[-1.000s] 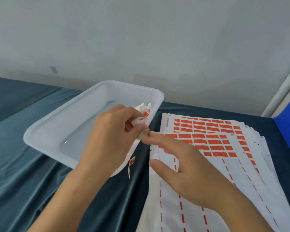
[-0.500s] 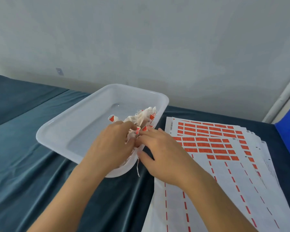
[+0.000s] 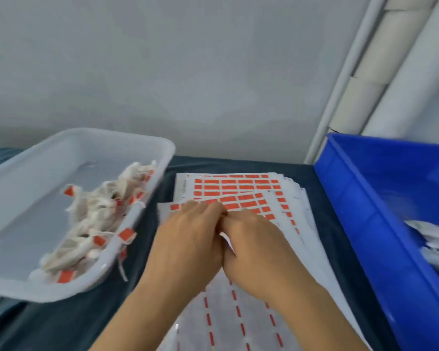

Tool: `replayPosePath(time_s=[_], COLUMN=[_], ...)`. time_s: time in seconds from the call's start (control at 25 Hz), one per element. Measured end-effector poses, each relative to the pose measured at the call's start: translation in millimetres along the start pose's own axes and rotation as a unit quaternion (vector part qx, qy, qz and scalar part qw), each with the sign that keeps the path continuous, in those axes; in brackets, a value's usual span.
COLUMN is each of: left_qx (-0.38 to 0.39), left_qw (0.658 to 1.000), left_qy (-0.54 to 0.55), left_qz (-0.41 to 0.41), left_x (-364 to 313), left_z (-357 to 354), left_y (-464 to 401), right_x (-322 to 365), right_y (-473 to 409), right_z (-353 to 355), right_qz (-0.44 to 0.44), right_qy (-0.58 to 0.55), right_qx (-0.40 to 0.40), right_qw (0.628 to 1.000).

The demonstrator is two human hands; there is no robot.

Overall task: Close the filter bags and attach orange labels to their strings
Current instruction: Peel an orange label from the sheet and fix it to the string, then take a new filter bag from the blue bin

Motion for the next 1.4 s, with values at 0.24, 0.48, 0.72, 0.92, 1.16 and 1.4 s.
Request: replayPosePath(time_s=[0.24, 0.48, 0.72, 0.92, 1.16, 1.4], left_qx=[0.108, 0.073, 0.085, 0.104, 0.257, 0.256], left_qw=[0.989, 0.992, 0.978, 0.966, 0.949, 0.947], left_qy=[0.071, 0.1, 0.188, 0.235, 0.098, 0.094], left_qz=[-0.071, -0.036, 0.014, -0.024, -0.155, -0.171], left_x=[-70, -70, -74, -96, -127, -132], left_z=[-91, -104, -96, -86, -111, -117], left_y=[4, 7, 3, -9, 17, 15], right_x=[-65, -83, -70, -78, -163, -224], right_y=[43, 32, 0, -3, 38, 73], right_z=[5, 14, 55, 128, 214, 175], right_qz=[-0.166, -0.172, -0.147, -0.135, -0.228, -0.376], right_qy=[0.076, 0.041, 0.04, 0.039, 0.106, 0.106], right_qx=[0.114, 0.151, 0.18, 0.053, -0.159, 0.068], right_qw=[0.977, 0.973, 0.972, 0.989, 0.955, 0.918])
Point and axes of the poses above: each hand's wrist, its own y-axis away from the middle knuckle, its own z-axis out of the back of the hand, x = y × z, the point moved 5 cm from there along -y, towards the middle knuckle, and after that the axes turned 12 degrees about -y, right-handed, at the moved point
